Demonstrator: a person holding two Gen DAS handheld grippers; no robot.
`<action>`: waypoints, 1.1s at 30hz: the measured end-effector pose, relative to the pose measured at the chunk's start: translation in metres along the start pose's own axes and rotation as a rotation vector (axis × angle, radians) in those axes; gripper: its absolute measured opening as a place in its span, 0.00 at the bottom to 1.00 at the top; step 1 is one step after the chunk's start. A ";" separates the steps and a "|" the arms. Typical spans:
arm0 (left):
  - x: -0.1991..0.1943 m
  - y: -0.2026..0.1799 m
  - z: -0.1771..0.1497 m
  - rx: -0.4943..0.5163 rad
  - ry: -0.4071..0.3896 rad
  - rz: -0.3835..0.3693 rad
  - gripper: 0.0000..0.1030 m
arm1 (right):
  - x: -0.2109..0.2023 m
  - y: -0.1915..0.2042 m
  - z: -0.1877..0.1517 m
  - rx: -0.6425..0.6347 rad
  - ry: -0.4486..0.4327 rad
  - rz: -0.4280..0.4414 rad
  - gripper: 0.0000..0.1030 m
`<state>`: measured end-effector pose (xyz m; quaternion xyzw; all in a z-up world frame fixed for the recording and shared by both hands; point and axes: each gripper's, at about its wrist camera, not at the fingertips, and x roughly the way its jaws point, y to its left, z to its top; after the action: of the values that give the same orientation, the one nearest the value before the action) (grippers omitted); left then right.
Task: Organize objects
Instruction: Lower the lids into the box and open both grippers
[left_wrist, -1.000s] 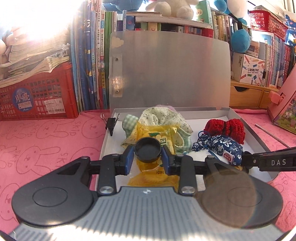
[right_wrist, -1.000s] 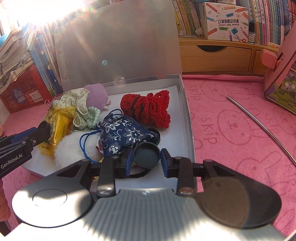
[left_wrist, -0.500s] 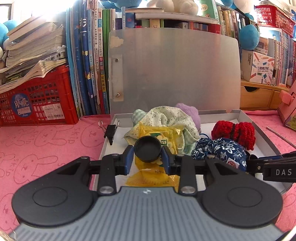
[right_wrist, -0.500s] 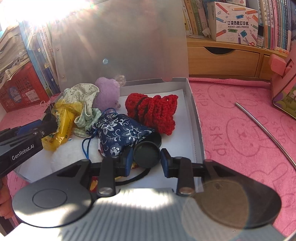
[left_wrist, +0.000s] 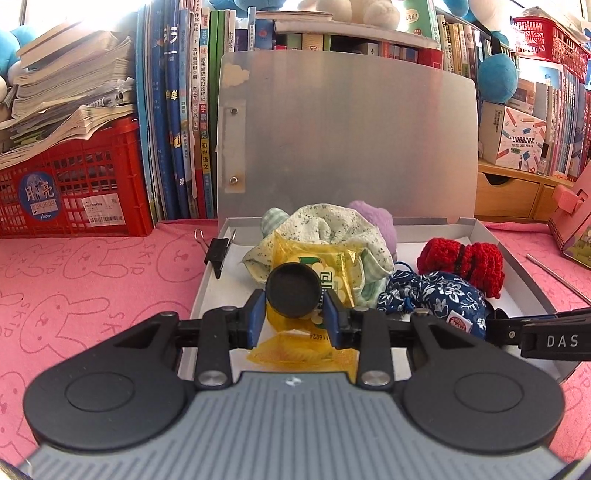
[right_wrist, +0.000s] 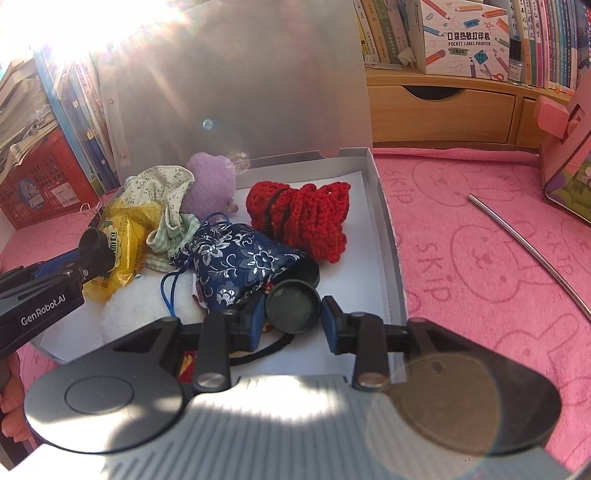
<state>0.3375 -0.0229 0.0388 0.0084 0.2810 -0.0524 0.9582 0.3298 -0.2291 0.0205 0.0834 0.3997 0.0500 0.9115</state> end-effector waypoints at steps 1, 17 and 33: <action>0.000 0.000 0.000 -0.002 0.002 -0.001 0.38 | 0.000 0.000 0.000 0.004 -0.001 0.002 0.40; -0.013 -0.008 0.003 0.017 -0.002 -0.026 0.82 | -0.013 -0.003 -0.003 0.006 -0.031 0.002 0.73; -0.058 -0.014 0.004 0.046 -0.037 -0.026 0.92 | -0.062 0.002 -0.013 -0.053 -0.149 0.023 0.96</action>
<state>0.2894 -0.0317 0.0742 0.0260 0.2619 -0.0714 0.9621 0.2783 -0.2352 0.0575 0.0676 0.3282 0.0648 0.9400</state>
